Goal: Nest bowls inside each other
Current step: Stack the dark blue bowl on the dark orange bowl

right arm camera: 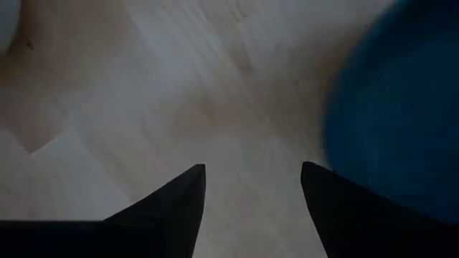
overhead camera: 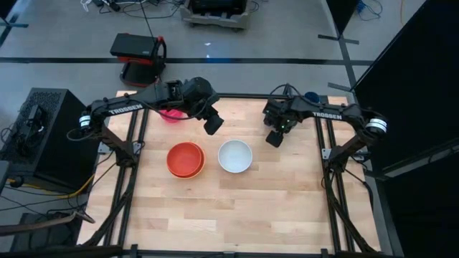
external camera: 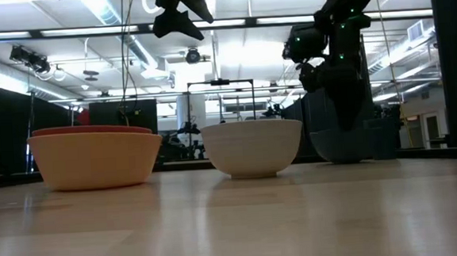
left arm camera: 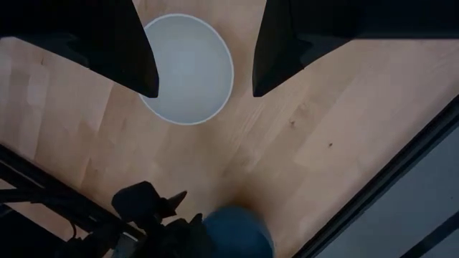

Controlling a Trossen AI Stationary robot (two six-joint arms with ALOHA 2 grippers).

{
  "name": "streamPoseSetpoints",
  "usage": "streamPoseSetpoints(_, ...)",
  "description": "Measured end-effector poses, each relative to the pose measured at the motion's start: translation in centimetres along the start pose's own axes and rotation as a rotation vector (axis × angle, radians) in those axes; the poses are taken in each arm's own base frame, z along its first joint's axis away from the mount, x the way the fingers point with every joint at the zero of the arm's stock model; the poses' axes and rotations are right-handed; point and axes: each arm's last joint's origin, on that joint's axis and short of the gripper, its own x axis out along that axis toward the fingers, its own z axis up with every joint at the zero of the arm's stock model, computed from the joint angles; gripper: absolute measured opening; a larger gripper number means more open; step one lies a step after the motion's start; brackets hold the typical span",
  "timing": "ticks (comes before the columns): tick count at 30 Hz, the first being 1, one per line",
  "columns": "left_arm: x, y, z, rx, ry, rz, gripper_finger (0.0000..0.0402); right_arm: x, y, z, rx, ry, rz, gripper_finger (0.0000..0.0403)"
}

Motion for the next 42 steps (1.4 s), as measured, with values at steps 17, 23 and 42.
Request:
streamPoseSetpoints(17,0.0,0.0,0.0,0.011,0.000,0.000,0.0214,-2.9,-0.5,0.7,-0.029,-0.114,-0.055,0.0229)
streamPoseSetpoints(23,0.0,0.0,0.0,0.010,0.000,0.000,0.0214,-2.2,-2.3,0.8,-0.015,-0.076,-0.092,0.0229)
streamPoseSetpoints(42,0.0,0.1,-0.1,0.009,0.015,0.005,0.0214,2.3,-3.7,1.9,-0.047,0.082,-0.078,0.0229)
